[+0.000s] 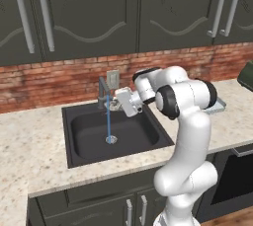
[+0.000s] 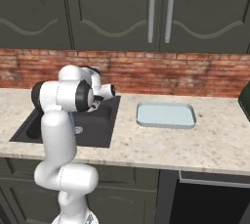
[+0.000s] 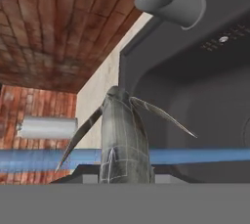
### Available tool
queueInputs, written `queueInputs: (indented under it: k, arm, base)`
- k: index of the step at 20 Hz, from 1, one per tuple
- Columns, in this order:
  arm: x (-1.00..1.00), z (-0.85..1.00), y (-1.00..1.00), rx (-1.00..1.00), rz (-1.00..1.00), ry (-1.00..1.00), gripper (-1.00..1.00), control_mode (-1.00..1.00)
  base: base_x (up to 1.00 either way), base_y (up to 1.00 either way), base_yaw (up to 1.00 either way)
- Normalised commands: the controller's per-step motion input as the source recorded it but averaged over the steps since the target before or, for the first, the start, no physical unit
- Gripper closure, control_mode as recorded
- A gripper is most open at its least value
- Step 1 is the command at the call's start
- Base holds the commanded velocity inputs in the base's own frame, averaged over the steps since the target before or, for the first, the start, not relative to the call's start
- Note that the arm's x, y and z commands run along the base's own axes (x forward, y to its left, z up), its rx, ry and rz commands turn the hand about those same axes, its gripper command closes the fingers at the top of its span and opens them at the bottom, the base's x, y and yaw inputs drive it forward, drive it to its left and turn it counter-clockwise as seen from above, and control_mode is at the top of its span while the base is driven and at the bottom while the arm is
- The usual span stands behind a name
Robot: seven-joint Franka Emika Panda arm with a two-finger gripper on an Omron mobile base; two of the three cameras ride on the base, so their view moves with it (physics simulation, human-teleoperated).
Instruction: Take the fish out of the fridge, briefly rinse it in the sink, and place it on the tray next to the sink.
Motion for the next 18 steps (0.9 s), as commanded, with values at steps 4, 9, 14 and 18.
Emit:
queueInputs:
  k: [4, 9, 14, 18]
  arm:
    - [0.25, -0.01, 0.00, 0.00, -0.05, 0.02, 1.00, -1.00]
    - [-0.07, 0.00, 0.03, 0.00, 0.00, 0.11, 1.00, -1.00]
    - [-0.84, 0.00, 0.04, 0.03, 0.00, 0.14, 1.00, -1.00]
    - [-0.70, 0.00, 0.04, 0.02, 0.00, 0.10, 1.00, -1.00]
  base:
    - [0.00, 0.00, 0.00]
    - [0.00, 0.00, 0.00]
    - [0.00, 0.00, 0.00]
    - [0.00, 0.00, 0.00]
